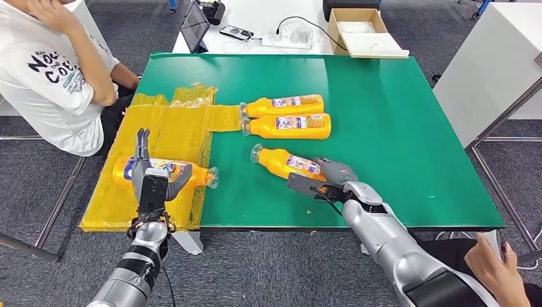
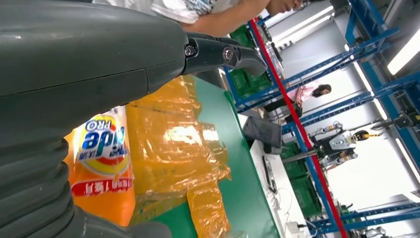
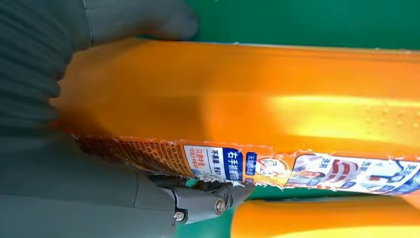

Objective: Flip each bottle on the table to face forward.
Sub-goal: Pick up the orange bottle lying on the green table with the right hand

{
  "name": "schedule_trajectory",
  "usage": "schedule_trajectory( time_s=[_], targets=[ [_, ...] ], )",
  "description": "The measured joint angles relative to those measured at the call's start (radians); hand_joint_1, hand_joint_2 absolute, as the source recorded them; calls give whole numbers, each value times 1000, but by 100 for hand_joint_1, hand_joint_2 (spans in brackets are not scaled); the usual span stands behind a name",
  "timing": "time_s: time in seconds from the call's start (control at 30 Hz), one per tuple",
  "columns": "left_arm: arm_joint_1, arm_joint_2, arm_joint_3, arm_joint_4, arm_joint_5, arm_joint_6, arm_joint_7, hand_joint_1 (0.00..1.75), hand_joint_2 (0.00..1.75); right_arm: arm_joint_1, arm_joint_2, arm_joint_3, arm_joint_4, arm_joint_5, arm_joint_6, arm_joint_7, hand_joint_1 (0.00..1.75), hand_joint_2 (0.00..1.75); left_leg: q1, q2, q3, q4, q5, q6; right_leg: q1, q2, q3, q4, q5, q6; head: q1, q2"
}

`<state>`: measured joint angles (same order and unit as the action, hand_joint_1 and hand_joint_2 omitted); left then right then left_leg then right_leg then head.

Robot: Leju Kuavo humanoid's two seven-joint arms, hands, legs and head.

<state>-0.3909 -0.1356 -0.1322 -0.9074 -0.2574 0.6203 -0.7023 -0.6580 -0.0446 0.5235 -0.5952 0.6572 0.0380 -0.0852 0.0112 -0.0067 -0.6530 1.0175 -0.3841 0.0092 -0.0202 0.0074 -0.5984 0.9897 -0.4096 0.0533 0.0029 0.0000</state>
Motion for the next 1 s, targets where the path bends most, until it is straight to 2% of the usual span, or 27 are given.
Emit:
schedule_trajectory(
  time_s=[0.33, 0.5, 0.6, 0.77, 0.87, 1.0],
  targets=[
    [0, -19, -12, 4, 7, 7, 0, 0, 175, 60, 37, -48, -8, -95, -187, -129, 175, 175, 0, 0, -1, 0, 0, 0, 0, 0, 0, 0, 0, 0, 0, 0],
    [3, -30, -14, 4, 29, -32, 0, 0, 175, 154, 67, -111, -112, -123, -377, -227, 175, 175, 0, -2, -3, 0, 0, 0, 0, 0, -2, 0, 0, 0, 0, 0],
    [6, -42, -12, 6, 64, -109, 0, 0, 175, 219, 91, -167, -234, -126, -521, -294, 175, 175, 0, -2, -5, 0, 0, 0, -1, -1, -4, 0, 0, 0, 0, 0],
    [5, -66, -6, 20, 117, -237, 10, 0, 175, 300, 121, -246, -413, -126, -634, -363, 175, 175, 0, -2, -7, 0, 0, 0, -1, -1, -6, 0, 0, 0, 0, 0],
    [2, -83, -2, 33, 177, -411, 50, 0, 175, 343, 142, -296, -506, -121, -712, -450, 175, 175, 0, -2, -7, 0, 0, 0, -1, -1, -6, 0, 0, 0, 0, 0],
    [1, -107, -1, 37, 275, -686, 123, 0, 175, 382, 158, -343, -584, -112, -722, -504, 175, 175, 0, -2, -7, 0, 0, 0, -1, -1, -6, 0, 0, 0, 0, 0]
  ],
)
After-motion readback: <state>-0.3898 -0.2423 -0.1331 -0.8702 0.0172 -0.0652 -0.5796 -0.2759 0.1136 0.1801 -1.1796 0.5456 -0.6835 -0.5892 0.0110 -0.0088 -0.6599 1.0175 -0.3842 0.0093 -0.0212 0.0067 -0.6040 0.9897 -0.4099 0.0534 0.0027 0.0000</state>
